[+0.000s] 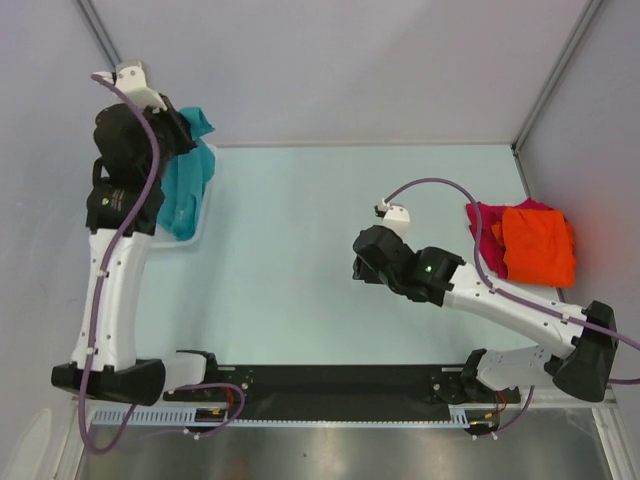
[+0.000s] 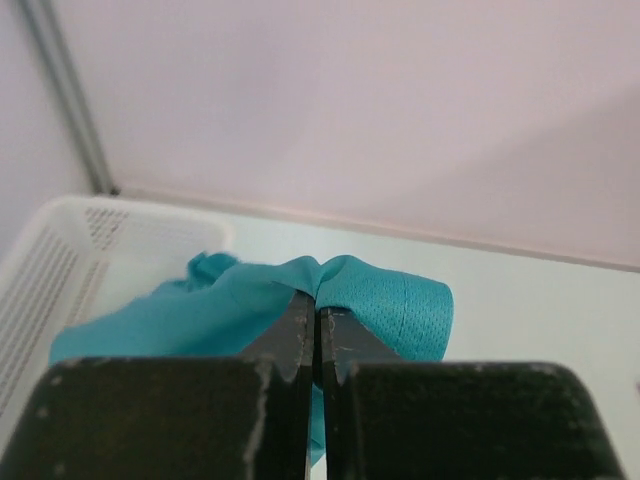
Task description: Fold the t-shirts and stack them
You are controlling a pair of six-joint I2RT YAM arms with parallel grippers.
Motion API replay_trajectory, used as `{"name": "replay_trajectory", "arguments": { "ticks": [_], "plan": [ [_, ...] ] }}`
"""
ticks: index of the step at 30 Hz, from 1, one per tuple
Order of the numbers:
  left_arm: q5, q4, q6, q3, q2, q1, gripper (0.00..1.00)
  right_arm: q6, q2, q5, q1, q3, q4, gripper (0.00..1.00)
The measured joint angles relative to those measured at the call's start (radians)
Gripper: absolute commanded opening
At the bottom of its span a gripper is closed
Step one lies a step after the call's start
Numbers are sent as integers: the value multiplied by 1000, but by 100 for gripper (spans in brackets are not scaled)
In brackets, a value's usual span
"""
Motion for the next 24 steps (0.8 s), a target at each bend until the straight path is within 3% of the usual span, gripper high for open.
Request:
{"name": "replay_trajectory", "arguments": {
  "ticks": [7, 16, 24],
  "plan": [
    [268, -53, 19, 114, -60, -51, 0, 0, 17, -5, 9, 0, 15, 44],
    [663, -108, -2, 132, -90, -54, 0, 11, 18, -2, 42, 0, 13, 45],
    [838, -97, -76, 142, -109, -57, 0, 58, 27, 24, 56, 0, -14, 47]
  ]
}}
